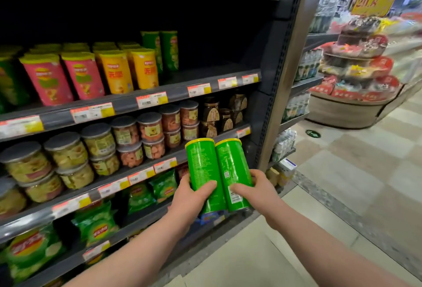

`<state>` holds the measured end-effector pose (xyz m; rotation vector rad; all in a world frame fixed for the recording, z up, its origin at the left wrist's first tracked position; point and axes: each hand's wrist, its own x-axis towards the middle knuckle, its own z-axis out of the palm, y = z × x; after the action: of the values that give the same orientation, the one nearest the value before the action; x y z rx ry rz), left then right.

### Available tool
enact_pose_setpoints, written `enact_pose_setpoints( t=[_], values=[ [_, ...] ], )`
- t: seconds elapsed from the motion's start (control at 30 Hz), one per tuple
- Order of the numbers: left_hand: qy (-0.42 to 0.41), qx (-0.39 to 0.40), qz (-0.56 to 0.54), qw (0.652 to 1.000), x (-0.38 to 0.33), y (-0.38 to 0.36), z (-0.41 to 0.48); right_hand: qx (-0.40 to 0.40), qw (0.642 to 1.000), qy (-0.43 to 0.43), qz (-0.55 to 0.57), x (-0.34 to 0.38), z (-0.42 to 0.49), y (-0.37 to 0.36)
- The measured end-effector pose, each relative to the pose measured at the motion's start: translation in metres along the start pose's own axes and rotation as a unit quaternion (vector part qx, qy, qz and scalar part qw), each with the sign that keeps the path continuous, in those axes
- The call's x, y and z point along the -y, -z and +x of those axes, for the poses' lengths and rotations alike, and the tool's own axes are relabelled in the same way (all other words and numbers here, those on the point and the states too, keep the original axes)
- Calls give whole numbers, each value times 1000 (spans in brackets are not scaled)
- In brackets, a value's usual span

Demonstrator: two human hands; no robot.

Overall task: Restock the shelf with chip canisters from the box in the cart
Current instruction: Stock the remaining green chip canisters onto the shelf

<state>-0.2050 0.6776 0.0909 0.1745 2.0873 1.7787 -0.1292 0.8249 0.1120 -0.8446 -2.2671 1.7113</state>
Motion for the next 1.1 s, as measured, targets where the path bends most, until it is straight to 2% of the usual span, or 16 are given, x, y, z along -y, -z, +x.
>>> enact_pose_setpoints(
  t=[0.23,0.7,0.83,1.1],
  values=[
    [-47,15,-33,998,-47,4,82,-2,999,41,18,41,84,-3],
    [-96,-79,-72,990,-100,46,146,46,983,178,16,144,204,-21],
    [-111,-133,-65,983,-114,49,157,77,972,219,29,179,261,-32],
    [-105,-244,-125,956,-142,42,181,135,954,264,-44,243,361,-64]
  ],
)
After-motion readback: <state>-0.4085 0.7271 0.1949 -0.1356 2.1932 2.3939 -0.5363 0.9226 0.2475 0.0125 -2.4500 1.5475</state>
